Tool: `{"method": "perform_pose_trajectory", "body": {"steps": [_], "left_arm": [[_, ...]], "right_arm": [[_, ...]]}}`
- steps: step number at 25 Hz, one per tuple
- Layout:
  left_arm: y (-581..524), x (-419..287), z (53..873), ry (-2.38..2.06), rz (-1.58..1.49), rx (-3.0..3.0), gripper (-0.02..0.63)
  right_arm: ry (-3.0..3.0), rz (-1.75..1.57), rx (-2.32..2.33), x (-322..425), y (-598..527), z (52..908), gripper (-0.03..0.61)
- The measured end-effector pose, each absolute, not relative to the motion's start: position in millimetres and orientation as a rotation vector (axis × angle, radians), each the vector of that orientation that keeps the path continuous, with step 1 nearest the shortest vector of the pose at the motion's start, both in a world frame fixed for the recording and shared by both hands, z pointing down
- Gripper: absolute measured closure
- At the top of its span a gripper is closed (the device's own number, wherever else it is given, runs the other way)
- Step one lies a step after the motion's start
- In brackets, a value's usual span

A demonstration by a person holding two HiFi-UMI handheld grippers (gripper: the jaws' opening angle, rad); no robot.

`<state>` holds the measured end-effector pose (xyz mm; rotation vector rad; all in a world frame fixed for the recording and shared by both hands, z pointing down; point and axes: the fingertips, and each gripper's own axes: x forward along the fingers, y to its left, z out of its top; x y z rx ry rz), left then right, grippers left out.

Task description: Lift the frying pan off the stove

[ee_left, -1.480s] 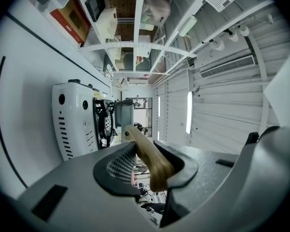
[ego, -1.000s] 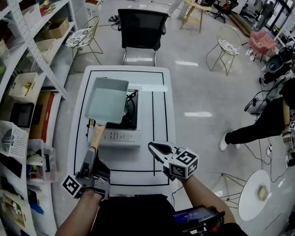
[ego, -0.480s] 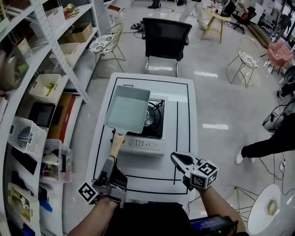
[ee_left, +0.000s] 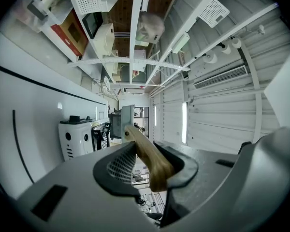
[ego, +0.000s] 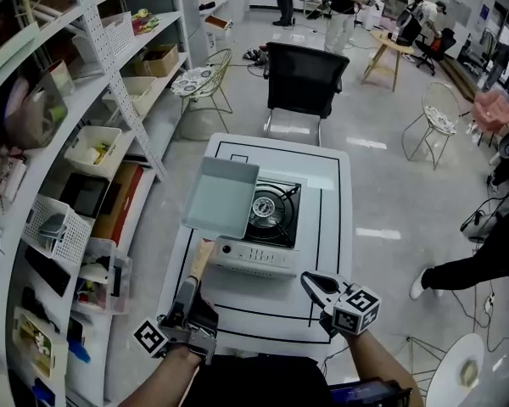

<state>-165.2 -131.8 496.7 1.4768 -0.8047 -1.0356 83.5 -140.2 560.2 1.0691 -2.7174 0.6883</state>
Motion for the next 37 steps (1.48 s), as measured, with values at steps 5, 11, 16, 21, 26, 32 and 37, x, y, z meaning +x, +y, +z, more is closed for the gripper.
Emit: {"method": "perform_pose_trajectory", "body": {"steps": [5,11,16,21,26,32,37], "left_arm": [[-125,-181,500,-0.825,-1.057,1.457,0.497],[-118,-199,501,-0.848,-1.081,1.452,0.497],[-114,-212,502,-0.873,-1.092,1.445,0.497],[-110,-224,502,-0.879,-1.107,1.464,0.495],[-110,-228,502,-0.880,-1.117,1.454,0.495],[-107,-228,501,-0.874,-1.123,1.445,0.495],[-108,-228,503,-0.872,-1.121,1.444,0.495]], "right_arm": [[-2.718,0.687,1.048,75,-139,562,0.554],[-2.722,0.677,1.034,66,-139,561,0.554],[-2.739,0.658,0.995,56,-136,558,0.554],[-2.769,0.600,0.950,47,-130,551,0.554],[-2.785,0.577,0.949,43,-130,546,0.554],[-2.780,0.581,0.955,45,-129,546,0.554],[-2.776,0.581,0.961,47,-129,546,0.554]]}}
